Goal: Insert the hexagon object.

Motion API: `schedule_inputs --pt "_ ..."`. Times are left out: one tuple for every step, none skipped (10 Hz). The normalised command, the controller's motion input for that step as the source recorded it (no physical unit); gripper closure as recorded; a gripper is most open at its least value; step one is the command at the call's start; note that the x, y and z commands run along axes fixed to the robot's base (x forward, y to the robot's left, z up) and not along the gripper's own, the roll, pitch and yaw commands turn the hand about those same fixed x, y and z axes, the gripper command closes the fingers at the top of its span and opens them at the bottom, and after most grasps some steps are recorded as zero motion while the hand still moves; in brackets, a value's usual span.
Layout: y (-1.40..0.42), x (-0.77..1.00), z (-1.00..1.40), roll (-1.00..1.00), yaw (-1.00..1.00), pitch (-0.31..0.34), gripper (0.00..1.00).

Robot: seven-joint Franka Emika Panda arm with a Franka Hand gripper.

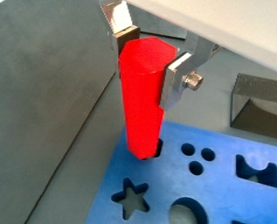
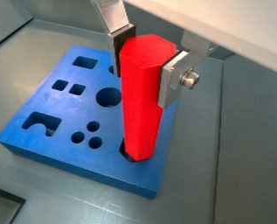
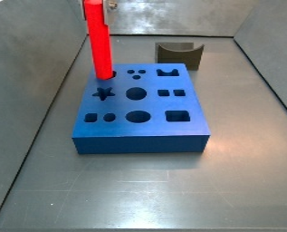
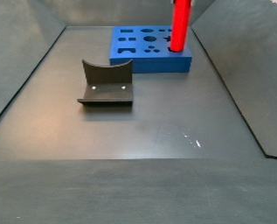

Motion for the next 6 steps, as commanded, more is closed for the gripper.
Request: schedule_inputs --pt "0.11 0.00 -0.27 -0.04 -0.15 -0.007 1.00" --pt "0.13 0.08 -0.32 -0.03 -0.11 0.000 1.00" --pt "0.12 0.18 -0.35 -0.02 -0.11 0.009 1.00" --pt "0.09 0.17 -0.37 -0.04 -0.13 0.000 1.00" --pt "0.00 0.11 -0.39 -0.07 -0.17 0.000 1.00" --pt "0.00 0.07 -0.40 -0.12 -0.17 -0.010 1.00"
